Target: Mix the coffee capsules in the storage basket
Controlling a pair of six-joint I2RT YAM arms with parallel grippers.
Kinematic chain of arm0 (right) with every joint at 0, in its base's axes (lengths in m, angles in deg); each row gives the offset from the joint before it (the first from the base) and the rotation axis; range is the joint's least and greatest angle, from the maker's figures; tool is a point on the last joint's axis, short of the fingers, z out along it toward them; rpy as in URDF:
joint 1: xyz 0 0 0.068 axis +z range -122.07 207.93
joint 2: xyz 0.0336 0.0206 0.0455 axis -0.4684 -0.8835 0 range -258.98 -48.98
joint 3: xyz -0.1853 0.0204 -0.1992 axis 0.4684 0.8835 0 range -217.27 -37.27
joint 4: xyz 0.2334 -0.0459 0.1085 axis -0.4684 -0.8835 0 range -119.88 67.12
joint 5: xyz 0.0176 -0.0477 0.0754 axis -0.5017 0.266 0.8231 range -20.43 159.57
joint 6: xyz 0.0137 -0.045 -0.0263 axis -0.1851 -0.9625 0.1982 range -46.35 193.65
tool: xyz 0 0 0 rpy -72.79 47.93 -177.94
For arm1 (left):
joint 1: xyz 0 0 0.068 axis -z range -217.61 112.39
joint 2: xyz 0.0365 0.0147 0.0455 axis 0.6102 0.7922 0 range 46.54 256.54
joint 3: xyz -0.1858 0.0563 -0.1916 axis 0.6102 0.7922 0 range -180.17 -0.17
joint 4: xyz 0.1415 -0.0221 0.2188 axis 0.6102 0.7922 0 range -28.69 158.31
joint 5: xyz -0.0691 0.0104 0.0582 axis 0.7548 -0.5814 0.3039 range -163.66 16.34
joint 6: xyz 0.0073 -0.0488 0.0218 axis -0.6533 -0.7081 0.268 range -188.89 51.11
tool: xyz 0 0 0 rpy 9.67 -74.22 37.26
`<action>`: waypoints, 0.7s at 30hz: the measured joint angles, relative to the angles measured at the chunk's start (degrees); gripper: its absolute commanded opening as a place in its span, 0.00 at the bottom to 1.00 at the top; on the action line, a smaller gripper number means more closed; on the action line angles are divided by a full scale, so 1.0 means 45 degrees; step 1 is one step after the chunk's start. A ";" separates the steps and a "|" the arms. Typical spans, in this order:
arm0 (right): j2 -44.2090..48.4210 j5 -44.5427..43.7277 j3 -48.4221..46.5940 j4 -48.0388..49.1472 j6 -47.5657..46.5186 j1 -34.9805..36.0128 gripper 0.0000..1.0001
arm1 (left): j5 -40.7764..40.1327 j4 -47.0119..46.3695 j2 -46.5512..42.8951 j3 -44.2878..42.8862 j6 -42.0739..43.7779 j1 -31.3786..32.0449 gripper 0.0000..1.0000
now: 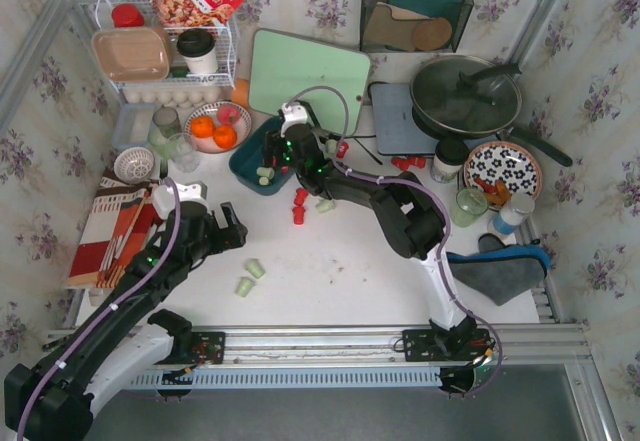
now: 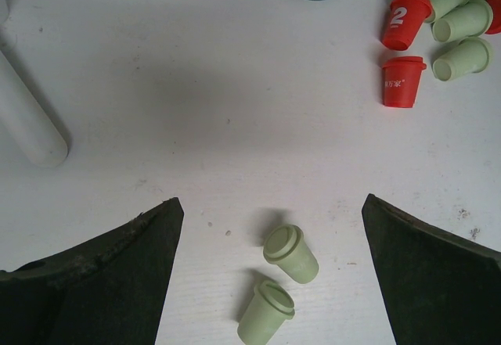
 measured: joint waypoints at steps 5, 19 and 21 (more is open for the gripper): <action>0.0418 0.0223 -0.0146 -0.0782 -0.0306 0.0000 0.95 | 0.0000 0.0000 0.0097 0.0000 0.0000 0.0000 0.99; 0.5974 -0.3798 0.3468 -0.2540 -0.2900 0.0034 1.00 | 0.0359 -0.0039 0.0971 0.0000 0.0024 0.0000 0.99; 0.6951 -0.4634 0.4405 -0.2866 -0.3220 0.0034 1.00 | 0.0554 -0.0029 0.1156 -0.0024 0.0092 0.0000 0.97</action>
